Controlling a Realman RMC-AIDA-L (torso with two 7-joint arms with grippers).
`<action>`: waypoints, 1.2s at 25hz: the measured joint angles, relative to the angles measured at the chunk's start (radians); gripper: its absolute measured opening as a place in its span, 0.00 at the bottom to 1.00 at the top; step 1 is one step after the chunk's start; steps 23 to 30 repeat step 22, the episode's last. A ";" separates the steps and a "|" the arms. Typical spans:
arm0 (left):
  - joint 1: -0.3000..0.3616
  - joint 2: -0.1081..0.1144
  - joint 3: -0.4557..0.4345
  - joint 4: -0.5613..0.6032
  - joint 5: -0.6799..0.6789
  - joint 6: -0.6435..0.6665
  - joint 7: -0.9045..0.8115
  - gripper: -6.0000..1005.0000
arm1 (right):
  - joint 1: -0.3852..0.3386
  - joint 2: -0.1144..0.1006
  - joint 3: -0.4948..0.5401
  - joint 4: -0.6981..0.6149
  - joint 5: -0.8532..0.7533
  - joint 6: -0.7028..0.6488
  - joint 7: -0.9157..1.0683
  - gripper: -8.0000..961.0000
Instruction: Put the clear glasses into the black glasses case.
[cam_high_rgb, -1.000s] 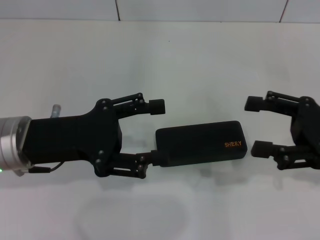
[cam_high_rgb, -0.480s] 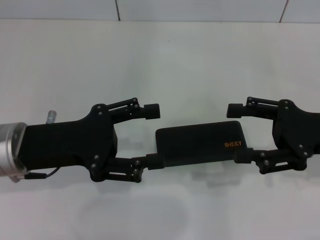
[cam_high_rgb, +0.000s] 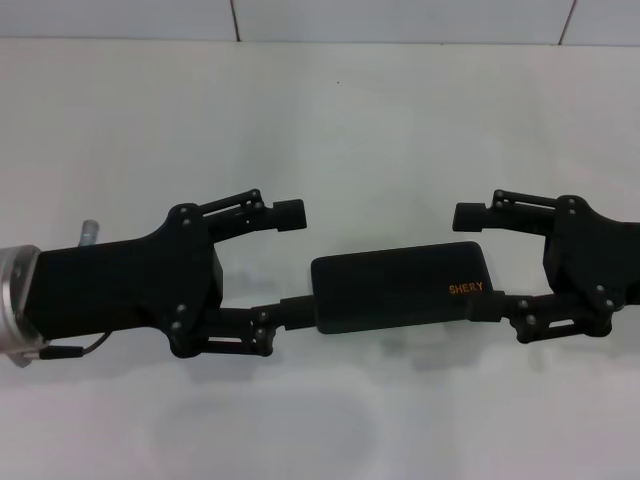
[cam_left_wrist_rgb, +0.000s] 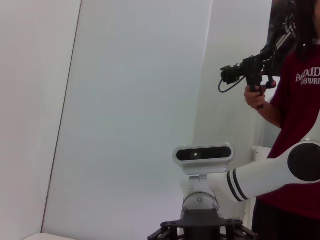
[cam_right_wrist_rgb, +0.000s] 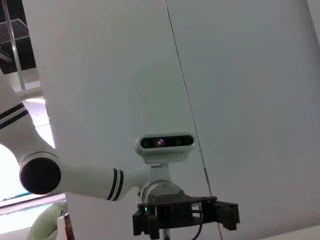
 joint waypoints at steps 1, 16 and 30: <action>0.002 -0.001 0.000 0.001 0.000 0.000 0.000 0.88 | 0.000 0.000 0.000 0.000 0.002 0.000 0.000 0.91; 0.006 -0.003 -0.001 -0.002 0.001 0.001 -0.015 0.88 | 0.000 0.002 0.000 0.000 0.004 0.000 0.000 0.91; 0.006 -0.003 -0.001 -0.002 0.001 0.001 -0.015 0.88 | -0.003 0.002 0.000 0.000 0.013 0.000 -0.002 0.91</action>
